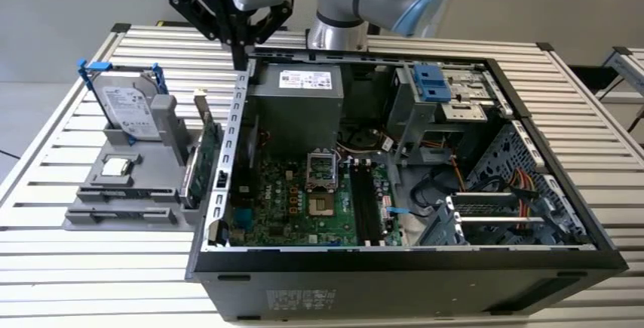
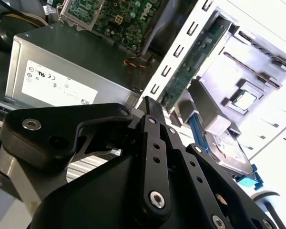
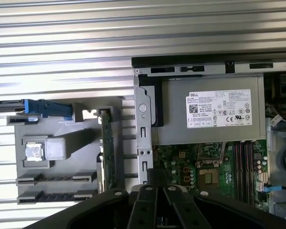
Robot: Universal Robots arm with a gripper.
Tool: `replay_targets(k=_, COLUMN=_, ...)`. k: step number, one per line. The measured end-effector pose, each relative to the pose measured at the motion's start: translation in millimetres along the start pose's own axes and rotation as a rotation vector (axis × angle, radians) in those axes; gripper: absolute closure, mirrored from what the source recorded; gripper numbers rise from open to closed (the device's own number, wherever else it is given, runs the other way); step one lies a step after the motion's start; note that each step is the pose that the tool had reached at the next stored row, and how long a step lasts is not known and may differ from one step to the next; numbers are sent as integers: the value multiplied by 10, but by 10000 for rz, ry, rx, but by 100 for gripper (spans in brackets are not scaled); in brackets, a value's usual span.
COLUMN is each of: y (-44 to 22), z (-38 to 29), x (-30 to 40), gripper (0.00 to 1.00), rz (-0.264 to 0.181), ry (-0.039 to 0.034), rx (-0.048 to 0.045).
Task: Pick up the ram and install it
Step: 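Reach for the ram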
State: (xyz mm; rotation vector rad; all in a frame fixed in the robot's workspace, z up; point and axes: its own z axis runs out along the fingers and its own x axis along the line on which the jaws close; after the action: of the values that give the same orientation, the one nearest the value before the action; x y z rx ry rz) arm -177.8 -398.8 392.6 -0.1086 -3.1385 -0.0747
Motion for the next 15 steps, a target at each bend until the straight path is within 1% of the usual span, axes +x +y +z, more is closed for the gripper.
replay_targets(k=3, y=-2, z=-1, x=29, gripper=100, rz=2, ry=51, rx=6)
replay_targets(k=15, y=-9, z=0, x=133, gripper=100, rz=3, ry=58, rx=4)
